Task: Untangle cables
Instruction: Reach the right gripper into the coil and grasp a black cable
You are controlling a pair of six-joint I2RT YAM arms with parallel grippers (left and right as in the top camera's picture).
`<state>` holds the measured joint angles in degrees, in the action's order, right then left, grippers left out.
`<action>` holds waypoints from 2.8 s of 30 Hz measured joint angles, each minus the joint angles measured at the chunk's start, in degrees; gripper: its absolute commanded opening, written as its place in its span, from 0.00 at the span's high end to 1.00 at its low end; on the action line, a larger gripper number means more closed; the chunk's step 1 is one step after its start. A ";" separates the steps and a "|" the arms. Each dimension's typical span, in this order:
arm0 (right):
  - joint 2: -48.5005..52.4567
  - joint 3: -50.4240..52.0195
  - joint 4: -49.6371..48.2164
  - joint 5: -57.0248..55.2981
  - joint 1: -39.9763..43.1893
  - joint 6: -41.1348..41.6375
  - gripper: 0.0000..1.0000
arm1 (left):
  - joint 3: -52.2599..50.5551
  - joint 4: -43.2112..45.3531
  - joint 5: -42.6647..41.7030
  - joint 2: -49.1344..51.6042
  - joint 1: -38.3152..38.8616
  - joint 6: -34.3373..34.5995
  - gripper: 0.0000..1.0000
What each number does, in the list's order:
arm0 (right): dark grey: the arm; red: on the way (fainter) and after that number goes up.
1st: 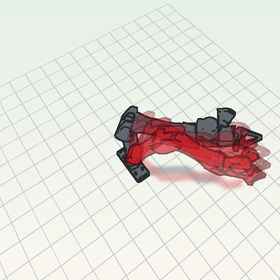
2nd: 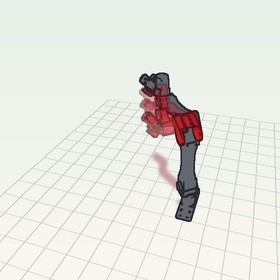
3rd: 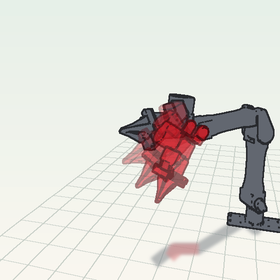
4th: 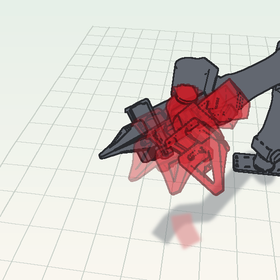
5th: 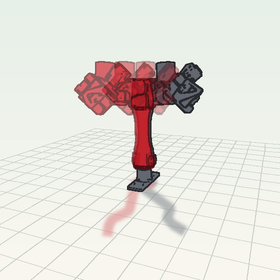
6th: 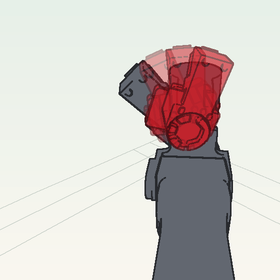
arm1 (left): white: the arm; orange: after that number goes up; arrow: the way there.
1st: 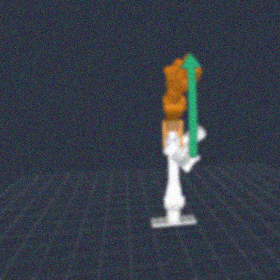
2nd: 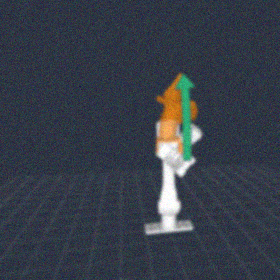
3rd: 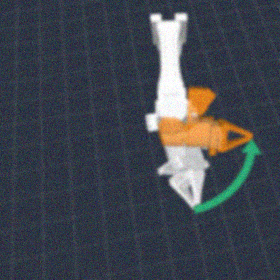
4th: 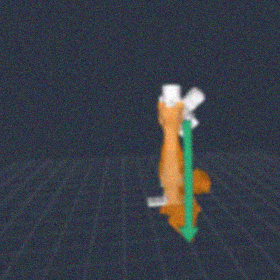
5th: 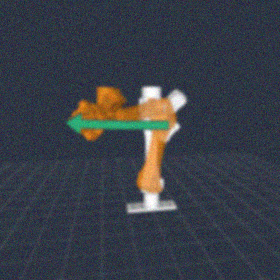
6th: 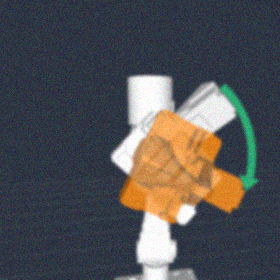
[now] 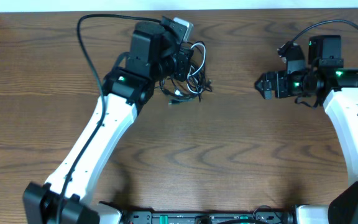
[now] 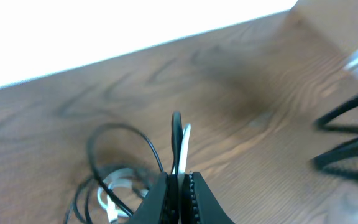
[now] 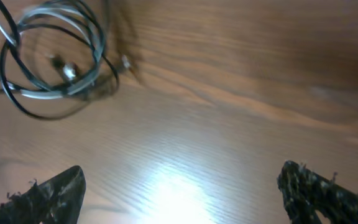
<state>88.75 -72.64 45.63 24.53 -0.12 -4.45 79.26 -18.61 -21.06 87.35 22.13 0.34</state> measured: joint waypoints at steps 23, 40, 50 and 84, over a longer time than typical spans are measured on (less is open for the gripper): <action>0.00 10.47 -15.96 24.59 -11.28 -6.86 0.37 | 8.66 0.85 -4.52 -3.21 2.47 4.22 0.92; 0.00 10.47 -16.31 24.15 -11.39 -8.11 0.35 | 8.66 0.85 -4.55 -3.21 2.47 4.37 0.93; 0.00 10.99 -17.35 21.94 -12.17 -8.17 0.37 | 8.66 0.85 -4.52 -3.21 2.47 4.39 0.93; 8.79 14.19 -30.05 17.42 -15.54 -7.65 0.78 | 8.66 0.57 -4.55 -3.21 2.47 4.39 0.93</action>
<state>97.54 -58.46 15.57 41.95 -15.66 -12.10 87.92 -18.04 -25.61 84.14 24.60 4.73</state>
